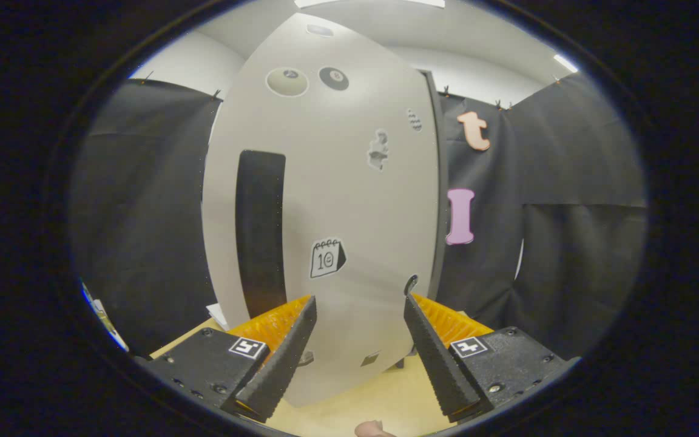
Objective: Open the shoe cabinet door, grab the shoes and put them into the shoe cabinet, then close the shoe cabinet door.
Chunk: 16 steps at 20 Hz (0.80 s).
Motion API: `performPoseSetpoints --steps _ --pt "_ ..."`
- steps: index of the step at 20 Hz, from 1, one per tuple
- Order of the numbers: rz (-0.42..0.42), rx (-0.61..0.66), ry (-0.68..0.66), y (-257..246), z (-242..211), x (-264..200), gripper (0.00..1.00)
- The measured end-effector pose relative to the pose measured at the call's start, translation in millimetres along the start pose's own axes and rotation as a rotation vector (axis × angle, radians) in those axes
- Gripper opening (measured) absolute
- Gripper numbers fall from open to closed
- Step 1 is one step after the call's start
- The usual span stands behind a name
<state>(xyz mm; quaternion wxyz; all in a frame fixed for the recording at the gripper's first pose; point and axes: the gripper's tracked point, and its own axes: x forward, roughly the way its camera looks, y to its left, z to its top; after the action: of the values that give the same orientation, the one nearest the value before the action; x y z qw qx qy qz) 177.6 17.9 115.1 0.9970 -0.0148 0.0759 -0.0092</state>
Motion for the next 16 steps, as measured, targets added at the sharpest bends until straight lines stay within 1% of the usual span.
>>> performPoseSetpoints --steps 2,7,9,12,16 --pt "0.031 0.033 0.024 24 -5 17 0.96" --pt "0.023 0.12 0.043 39 -16 43 0.96" --pt "0.019 0.144 0.044 39 -19 44 0.96" --pt "0.019 0.123 0.042 40 -22 40 0.96" --pt "0.035 0.146 0.023 36 -23 27 0.96"
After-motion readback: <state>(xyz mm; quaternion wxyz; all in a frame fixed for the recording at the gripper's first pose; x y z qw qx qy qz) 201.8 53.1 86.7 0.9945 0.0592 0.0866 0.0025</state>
